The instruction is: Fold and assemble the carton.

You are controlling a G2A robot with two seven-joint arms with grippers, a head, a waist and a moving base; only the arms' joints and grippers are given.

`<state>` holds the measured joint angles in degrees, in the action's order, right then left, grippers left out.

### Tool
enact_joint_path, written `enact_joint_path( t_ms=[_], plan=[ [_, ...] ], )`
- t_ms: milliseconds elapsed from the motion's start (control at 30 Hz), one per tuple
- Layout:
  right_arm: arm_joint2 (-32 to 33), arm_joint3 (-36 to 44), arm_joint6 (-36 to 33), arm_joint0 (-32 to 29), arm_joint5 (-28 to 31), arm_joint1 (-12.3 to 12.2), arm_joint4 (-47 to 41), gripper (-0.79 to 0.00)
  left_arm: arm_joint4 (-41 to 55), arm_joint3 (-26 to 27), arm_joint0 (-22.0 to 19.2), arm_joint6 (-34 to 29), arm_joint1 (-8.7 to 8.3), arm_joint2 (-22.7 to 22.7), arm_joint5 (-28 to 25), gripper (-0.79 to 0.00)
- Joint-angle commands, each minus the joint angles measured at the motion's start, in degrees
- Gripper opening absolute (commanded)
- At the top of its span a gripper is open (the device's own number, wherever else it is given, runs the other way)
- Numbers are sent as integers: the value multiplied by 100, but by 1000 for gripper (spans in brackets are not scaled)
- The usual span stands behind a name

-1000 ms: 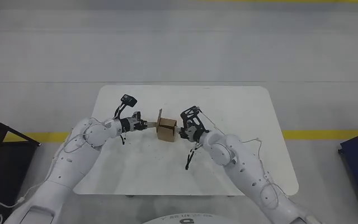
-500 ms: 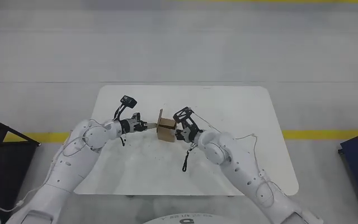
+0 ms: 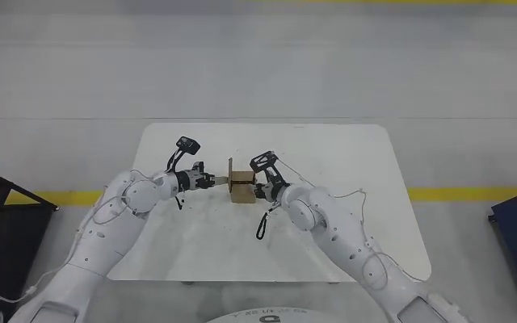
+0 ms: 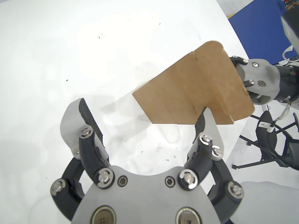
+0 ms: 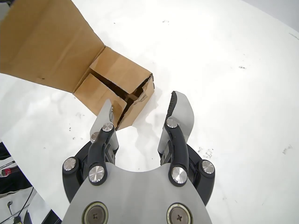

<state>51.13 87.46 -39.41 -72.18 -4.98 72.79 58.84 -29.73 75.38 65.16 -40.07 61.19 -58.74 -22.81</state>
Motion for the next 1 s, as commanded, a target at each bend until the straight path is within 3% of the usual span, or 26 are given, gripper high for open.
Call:
enact_joint_path(
  t_ms=[0, 500, 733, 967],
  plan=[
    [-116, -170, -81, 165, -44, 54, -46, -394, -24, -3, -45, -40, 17, 54, 59, 0],
    [-235, -287, 42, 220, 152, 146, -124, -416, -279, -426, -519, -363, 294, 861, 744, 0],
    [438, -98, 502, -247, 562, 2, -597, -403, -336, -663, -717, -307, 411, 1077, 841, 0],
    [1197, 315, 823, -853, 1128, -169, -1091, -409, -333, -646, -706, -193, 407, 975, 764, 0]
  ],
)
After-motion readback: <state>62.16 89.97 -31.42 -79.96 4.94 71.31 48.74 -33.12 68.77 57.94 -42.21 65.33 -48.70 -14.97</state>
